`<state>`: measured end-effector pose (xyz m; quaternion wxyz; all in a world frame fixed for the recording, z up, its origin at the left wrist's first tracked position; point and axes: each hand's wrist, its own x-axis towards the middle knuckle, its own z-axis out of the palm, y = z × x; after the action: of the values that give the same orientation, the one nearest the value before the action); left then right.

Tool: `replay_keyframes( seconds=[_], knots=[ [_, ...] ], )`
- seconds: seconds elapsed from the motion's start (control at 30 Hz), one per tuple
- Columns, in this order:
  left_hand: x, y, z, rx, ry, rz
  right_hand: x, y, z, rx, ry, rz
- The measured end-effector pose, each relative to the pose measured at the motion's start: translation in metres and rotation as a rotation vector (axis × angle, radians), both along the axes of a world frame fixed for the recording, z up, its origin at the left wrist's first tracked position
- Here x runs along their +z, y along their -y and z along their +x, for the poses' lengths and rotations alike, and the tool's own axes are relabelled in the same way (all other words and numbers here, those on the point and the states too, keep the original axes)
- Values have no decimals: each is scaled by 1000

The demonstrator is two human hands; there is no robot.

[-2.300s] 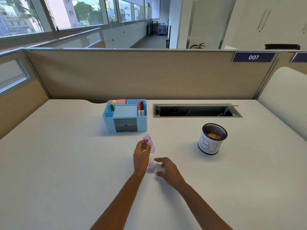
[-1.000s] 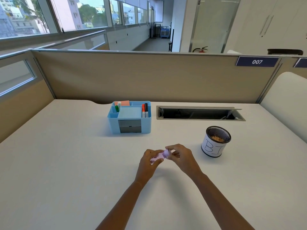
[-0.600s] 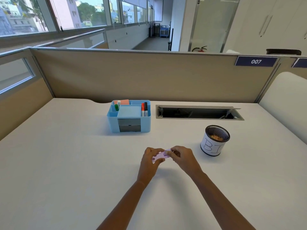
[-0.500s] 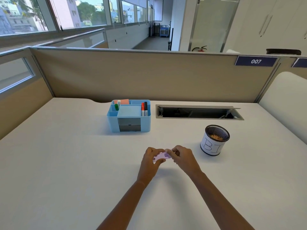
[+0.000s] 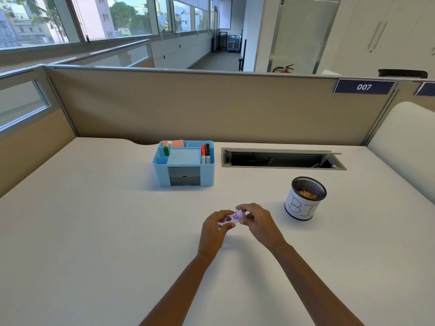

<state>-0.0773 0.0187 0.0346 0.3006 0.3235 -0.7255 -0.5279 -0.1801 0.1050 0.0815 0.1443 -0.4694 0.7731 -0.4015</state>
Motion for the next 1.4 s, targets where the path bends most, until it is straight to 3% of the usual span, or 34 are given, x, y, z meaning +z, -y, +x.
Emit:
replay_keyframes(
  seconds=[0.8, 1.13, 1.4],
  knots=[
    [-9, -17, -2, 67, 144, -3, -13, 5, 6, -129, 196, 135],
    [6, -11, -11, 107, -34, 150, -14, 12, 15, -218, 657, -57],
    [8, -12, -13, 39, -63, 297, -10, 25, 17, -196, 615, -43]
  ],
)
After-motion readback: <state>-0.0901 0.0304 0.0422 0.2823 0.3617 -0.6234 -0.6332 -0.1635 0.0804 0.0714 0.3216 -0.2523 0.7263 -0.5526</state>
